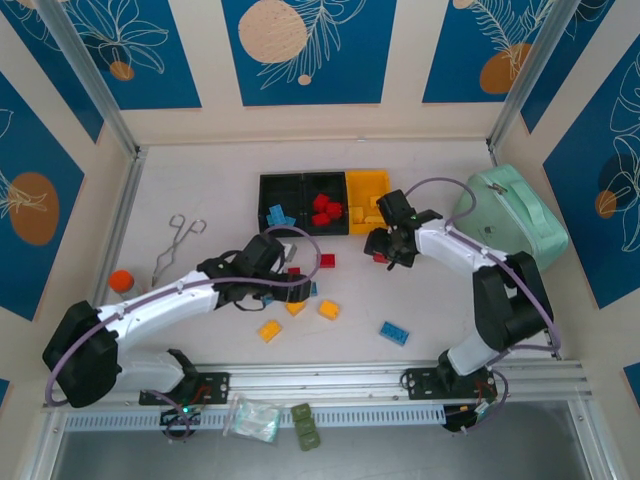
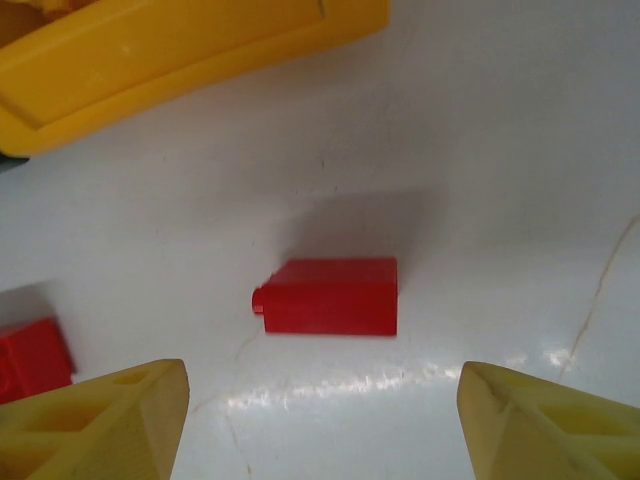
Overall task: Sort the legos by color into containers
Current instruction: Pick up the lego from the center of the table.
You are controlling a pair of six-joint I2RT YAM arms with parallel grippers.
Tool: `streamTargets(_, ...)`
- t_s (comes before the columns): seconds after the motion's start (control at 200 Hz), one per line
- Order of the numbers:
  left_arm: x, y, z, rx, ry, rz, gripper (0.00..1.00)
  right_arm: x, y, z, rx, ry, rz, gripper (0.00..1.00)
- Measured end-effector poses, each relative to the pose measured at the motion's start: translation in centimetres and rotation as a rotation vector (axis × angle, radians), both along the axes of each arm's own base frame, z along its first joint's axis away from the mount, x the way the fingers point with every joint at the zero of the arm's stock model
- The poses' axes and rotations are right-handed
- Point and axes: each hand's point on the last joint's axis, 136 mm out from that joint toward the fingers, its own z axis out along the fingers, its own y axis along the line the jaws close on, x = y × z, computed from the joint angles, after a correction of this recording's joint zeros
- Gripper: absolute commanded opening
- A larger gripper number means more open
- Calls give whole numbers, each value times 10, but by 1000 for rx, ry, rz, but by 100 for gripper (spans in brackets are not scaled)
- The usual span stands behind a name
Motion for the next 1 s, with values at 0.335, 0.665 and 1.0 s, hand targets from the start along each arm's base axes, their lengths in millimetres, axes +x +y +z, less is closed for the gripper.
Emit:
streamTargets(0.335, -2, 2, 1, -17, 11, 27, 73, 21, -1, -35, -62, 80, 1, 61)
streamTargets(0.665, -3, 4, -4, -12, 21, 33, 72, 18, 5, -35, -67, 84, 28, 36)
streamTargets(1.0, 1, 15, 1, -7, -11, 101, 72, 23, 38, 31, -15, -51, 112, 33)
